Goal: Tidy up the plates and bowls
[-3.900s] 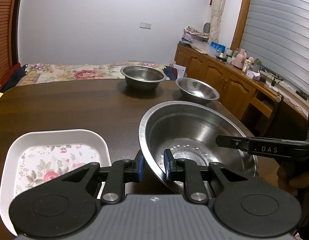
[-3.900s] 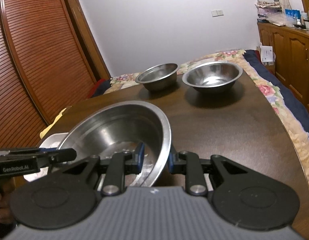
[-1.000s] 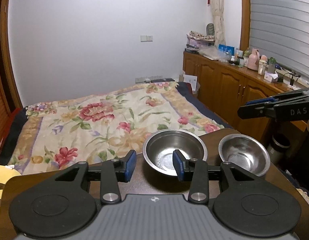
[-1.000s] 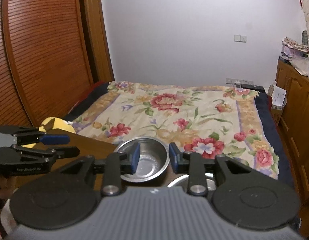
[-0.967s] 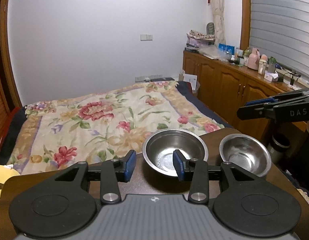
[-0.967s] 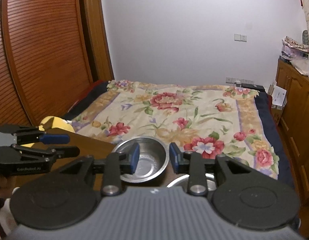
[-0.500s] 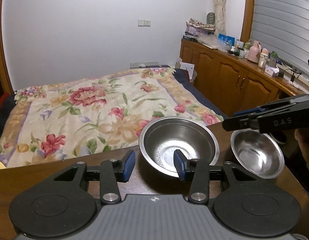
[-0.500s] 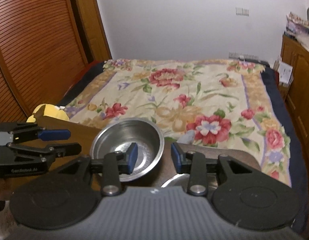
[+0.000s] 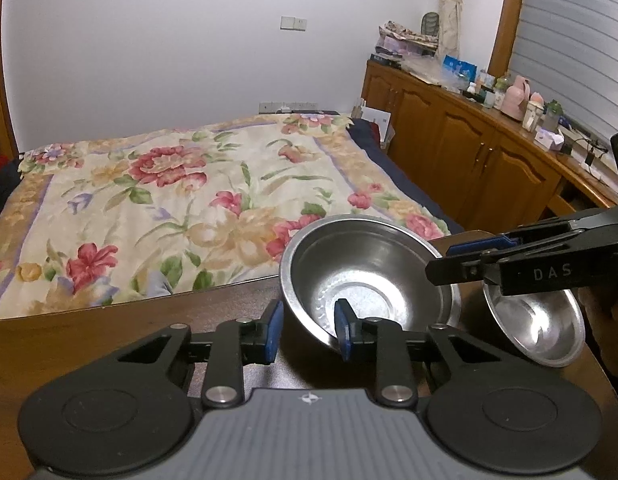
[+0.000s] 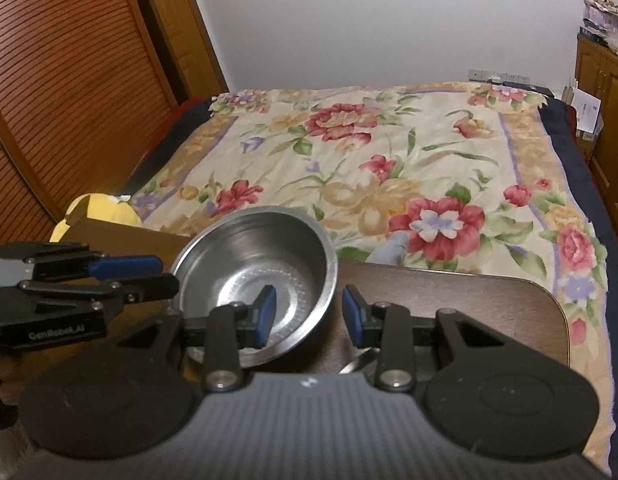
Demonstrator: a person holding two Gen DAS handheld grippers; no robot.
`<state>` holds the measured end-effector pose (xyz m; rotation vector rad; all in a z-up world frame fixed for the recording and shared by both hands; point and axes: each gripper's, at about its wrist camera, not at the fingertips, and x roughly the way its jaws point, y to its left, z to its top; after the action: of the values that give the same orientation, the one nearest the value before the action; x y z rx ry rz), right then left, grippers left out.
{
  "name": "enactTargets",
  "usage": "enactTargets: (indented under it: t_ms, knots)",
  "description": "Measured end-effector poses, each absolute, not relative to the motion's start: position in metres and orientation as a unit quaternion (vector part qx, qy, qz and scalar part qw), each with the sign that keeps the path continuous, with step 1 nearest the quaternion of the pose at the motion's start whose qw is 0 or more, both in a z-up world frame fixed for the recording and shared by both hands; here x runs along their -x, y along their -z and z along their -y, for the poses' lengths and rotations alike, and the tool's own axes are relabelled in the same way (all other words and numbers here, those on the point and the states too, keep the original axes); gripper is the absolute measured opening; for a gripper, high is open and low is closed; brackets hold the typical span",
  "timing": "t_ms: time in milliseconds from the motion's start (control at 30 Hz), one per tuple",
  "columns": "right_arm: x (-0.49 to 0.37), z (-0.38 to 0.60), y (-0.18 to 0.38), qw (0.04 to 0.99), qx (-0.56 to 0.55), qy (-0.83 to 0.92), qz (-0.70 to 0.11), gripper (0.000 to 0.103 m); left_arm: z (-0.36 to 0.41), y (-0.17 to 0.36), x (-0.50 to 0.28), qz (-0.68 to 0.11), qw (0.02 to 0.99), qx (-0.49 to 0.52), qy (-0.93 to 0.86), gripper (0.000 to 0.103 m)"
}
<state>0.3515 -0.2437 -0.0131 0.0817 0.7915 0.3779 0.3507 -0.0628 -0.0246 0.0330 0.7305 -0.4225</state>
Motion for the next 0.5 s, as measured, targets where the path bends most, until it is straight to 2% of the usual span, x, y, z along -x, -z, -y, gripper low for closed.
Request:
enactTargets:
  t_ms: [200,233,500]
  knots:
    - [-0.355,0.239,0.017,0.9,-0.038,-0.185,-0.393,0.035,0.063,0.031,-0.355,-0.364,0.908,-0.008,0.206,0.027]
    - [-0.355,0.238,0.018,0.9,-0.035,-0.187,-0.393,0.03,0.063,0.032,-0.355,-0.366,0.907,-0.008,0.207,0.027]
    - [-0.356,0.232,0.026,0.89,-0.034,-0.198,-0.409,0.022,0.056,0.037,-0.357,-0.384,0.898,0.006,0.215,0.026]
